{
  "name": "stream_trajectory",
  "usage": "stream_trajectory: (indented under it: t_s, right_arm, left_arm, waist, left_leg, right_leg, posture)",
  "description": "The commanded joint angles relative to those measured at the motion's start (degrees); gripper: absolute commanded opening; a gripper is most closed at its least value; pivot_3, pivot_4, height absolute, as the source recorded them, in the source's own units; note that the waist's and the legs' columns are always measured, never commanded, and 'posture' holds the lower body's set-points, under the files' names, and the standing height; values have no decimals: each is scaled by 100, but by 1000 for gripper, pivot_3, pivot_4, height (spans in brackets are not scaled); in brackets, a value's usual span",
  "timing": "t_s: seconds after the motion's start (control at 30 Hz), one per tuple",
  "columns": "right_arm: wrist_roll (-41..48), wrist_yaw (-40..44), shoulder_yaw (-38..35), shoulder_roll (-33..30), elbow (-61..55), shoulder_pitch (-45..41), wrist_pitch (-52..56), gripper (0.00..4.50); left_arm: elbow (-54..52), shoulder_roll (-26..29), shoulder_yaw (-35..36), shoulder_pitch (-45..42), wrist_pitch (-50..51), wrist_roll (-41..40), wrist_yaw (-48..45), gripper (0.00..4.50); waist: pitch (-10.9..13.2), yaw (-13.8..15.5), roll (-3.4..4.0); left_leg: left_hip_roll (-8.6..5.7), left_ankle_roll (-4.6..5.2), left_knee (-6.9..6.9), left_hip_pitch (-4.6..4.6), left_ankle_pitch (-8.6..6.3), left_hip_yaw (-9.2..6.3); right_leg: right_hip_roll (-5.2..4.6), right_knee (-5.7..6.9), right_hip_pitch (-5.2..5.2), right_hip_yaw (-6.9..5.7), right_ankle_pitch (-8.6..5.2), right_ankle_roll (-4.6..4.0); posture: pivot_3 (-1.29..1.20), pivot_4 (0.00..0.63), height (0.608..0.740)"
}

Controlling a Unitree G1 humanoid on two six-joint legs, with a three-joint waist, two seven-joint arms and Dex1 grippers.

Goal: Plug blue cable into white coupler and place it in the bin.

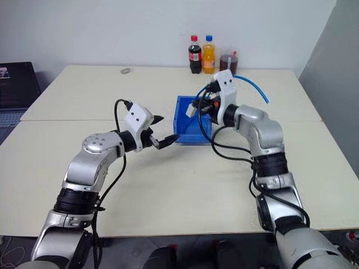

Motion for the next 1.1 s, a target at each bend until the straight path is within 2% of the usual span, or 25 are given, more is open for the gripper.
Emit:
stream_trajectory:
  t_s: [0.03, 0.17, 0.27, 0.4, 0.47, 0.6, 0.73, 0.9, 1.1]
  right_arm:
    - [-343, 251, 227, -42, 1341, -686, -702, 1504]
    - [-669, 789, 577, -392, 1757, -885, -971, 2509]
    - [-832, 1377, 842, -815, 1585, -833, -905, 3271]
    - [-919, 1973, 1059, -1237, 1273, -731, -758, 4159]
    - [-950, 2314, 1156, -1512, 975, -621, -649, 4478]
    - [-789, 3242, 1287, -2490, -450, 133, -437, 4478]
    - [-474, 2967, 650, -2985, -1652, 1240, -277, 4478]
    - [148, 2201, -260, -2839, -2996, 2251, 496, 4478]
    - [388, 1675, -262, -2518, -3440, 2376, 847, 4478]
  left_arm:
    - [-135, -13, 12, -223, -8, 77, 157, 4500]
    - [-234, 1, 3, -177, 25, 84, 202, 4500]
    - [-303, 50, 36, -132, 82, 50, 188, 4500]
    - [-264, 149, 77, -119, 98, 9, 104, 4500]
    - [-201, 219, 139, -116, 123, -47, 44, 4500]
    - [-73, 518, 400, -57, 334, -174, -47, 4500]
    - [-124, 773, 922, 121, 422, -389, 53, 4500]
    - [-125, 1101, 1270, 374, 417, -519, -37, 4500]
    - [17, 1018, 1420, 421, 314, -741, -11, 4500]
  waist:
    - [1, 8, -1]
    - [2, 45, 1]
    - [6, 125, 4]
    - [7, 154, 4]
    - [8, 153, 4]
    - [8, 166, 5]
    - [11, 162, 4]
    - [13, 112, 7]
    - [13, 109, 7]
  left_leg:
    - [1, 0, 2, -3, 0, 0]
    - [0, -2, -1, -25, -1, 12]
    - [-9, -5, 7, -61, -1, 17]
    - [-16, -5, 12, -62, -1, 20]
    - [-15, -5, 16, -62, -1, 18]
    - [-14, -4, 21, -62, -1, 8]
    - [-14, -4, 22, -63, -2, 1]
    - [-8, -4, 25, -57, -1, 2]
    - [-1, -6, 32, -46, 1, -10]
  right_leg:
    - [-1, 0, -2, -2, 0, 0]
    - [-9, -8, -6, -4, 0, -2]
    - [-24, -8, -30, -7, 0, -2]
    - [-34, -8, -30, -10, 0, -2]
    - [-32, -7, -30, -12, 0, -1]
    - [-29, -4, -26, -22, -1, -1]
    - [-30, -9, -19, -28, -1, 0]
    - [-27, -2, -18, -24, -1, 0]
    - [-12, 6, -6, -32, 1, 6]
  posture:
    - [0, 150, 740]
    - [0, 150, 740]
    - [0, 150, 740]
    - [0, 150, 740]
    - [0, 150, 740]
    - [0, 150, 740]
    - [0, 150, 740]
    - [0, 150, 740]
    - [0, 150, 740]
